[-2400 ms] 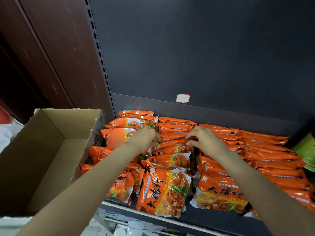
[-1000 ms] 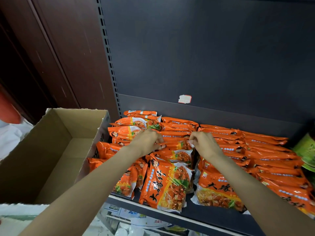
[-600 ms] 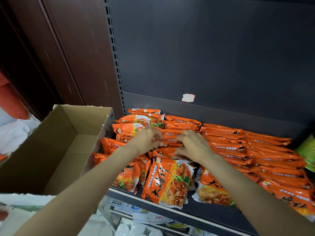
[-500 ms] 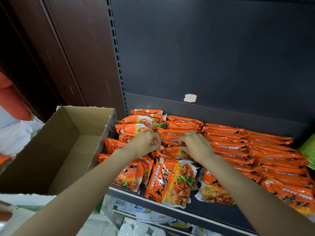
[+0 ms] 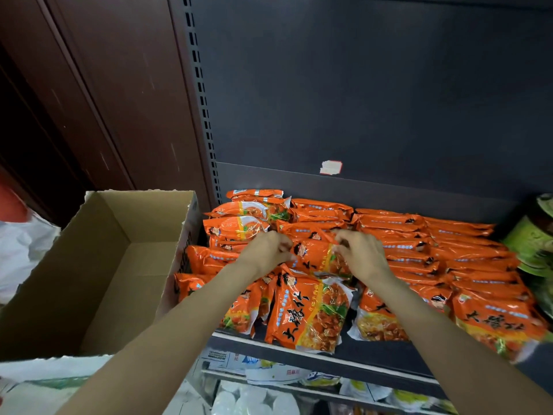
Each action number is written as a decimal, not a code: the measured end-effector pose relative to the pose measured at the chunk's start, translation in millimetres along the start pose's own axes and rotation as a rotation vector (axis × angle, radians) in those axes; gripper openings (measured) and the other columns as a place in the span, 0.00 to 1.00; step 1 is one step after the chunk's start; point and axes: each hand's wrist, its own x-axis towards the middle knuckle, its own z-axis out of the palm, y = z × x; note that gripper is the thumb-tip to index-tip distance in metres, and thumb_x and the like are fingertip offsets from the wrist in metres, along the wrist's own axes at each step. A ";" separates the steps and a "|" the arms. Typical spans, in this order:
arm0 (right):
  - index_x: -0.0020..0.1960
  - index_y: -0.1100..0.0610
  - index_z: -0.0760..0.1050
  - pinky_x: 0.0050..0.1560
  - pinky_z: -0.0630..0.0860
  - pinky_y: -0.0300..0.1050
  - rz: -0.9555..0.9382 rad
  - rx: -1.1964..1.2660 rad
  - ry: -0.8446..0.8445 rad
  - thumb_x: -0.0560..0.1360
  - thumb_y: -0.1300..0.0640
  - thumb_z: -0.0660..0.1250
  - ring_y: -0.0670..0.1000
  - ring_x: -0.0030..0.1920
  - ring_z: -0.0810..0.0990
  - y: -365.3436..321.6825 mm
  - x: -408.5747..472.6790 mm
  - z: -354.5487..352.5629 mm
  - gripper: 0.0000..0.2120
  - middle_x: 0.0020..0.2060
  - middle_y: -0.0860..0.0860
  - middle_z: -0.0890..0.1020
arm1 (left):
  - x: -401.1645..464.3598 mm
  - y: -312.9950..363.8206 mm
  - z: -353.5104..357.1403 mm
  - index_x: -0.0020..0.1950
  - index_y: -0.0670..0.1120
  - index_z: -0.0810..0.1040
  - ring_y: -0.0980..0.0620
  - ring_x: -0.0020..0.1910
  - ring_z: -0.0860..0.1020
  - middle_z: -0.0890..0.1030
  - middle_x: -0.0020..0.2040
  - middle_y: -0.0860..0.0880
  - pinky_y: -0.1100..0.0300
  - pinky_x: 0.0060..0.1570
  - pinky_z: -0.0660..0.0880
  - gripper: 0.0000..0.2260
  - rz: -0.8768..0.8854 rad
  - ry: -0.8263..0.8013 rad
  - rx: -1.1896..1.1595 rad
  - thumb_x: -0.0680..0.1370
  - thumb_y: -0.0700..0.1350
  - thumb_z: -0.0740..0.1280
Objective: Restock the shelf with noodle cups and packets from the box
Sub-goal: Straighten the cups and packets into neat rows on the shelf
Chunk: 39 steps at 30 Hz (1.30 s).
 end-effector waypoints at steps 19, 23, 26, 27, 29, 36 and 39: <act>0.52 0.60 0.80 0.52 0.76 0.43 0.092 0.215 -0.074 0.75 0.69 0.65 0.50 0.50 0.80 16.0 7.1 -4.2 0.10 0.49 0.55 0.82 | 24.8 25.7 3.9 0.50 0.41 0.76 0.47 0.51 0.79 0.81 0.51 0.43 0.60 0.48 0.73 0.05 0.059 0.028 -0.065 0.77 0.42 0.67; 0.42 0.56 0.77 0.51 0.77 0.43 0.091 0.322 -0.127 0.74 0.68 0.67 0.48 0.46 0.81 19.2 9.4 -9.0 0.08 0.44 0.54 0.82 | 24.9 24.1 5.4 0.39 0.46 0.75 0.52 0.41 0.77 0.78 0.39 0.49 0.64 0.42 0.70 0.06 0.076 0.122 -0.106 0.75 0.40 0.70; 0.36 0.51 0.73 0.51 0.76 0.44 0.091 0.408 -0.133 0.73 0.66 0.68 0.50 0.47 0.82 22.2 8.4 -9.7 0.13 0.41 0.52 0.82 | 24.7 24.0 2.8 0.40 0.45 0.79 0.55 0.40 0.77 0.79 0.39 0.51 0.65 0.43 0.71 0.03 0.075 0.158 -0.128 0.74 0.40 0.71; 0.36 0.50 0.72 0.50 0.75 0.43 0.090 0.392 -0.139 0.73 0.66 0.68 0.49 0.46 0.81 22.7 9.0 -8.5 0.14 0.40 0.51 0.81 | 26.0 24.0 2.1 0.42 0.44 0.80 0.55 0.41 0.78 0.79 0.39 0.51 0.65 0.44 0.72 0.01 0.077 0.160 -0.116 0.74 0.40 0.71; 0.35 0.51 0.69 0.44 0.73 0.39 0.075 0.304 -0.190 0.74 0.67 0.66 0.46 0.40 0.77 21.8 10.3 -5.1 0.15 0.36 0.47 0.77 | 30.1 25.3 1.0 0.46 0.42 0.82 0.54 0.42 0.78 0.81 0.42 0.49 0.64 0.46 0.73 0.03 0.084 0.155 -0.088 0.74 0.41 0.71; 0.71 0.47 0.63 0.66 0.70 0.51 -0.028 0.248 -0.140 0.70 0.58 0.73 0.50 0.65 0.71 18.4 8.6 -5.9 0.33 0.65 0.50 0.74 | 38.6 38.8 8.2 0.61 0.42 0.78 0.47 0.58 0.78 0.81 0.57 0.44 0.53 0.63 0.72 0.15 0.157 0.016 -0.003 0.75 0.40 0.70; 0.70 0.43 0.64 0.62 0.74 0.53 -0.070 0.259 -0.121 0.72 0.62 0.71 0.53 0.62 0.74 16.9 8.5 -3.4 0.32 0.64 0.53 0.75 | 35.6 34.8 7.2 0.64 0.45 0.76 0.47 0.61 0.76 0.79 0.60 0.46 0.56 0.65 0.70 0.18 0.171 -0.031 -0.015 0.74 0.41 0.70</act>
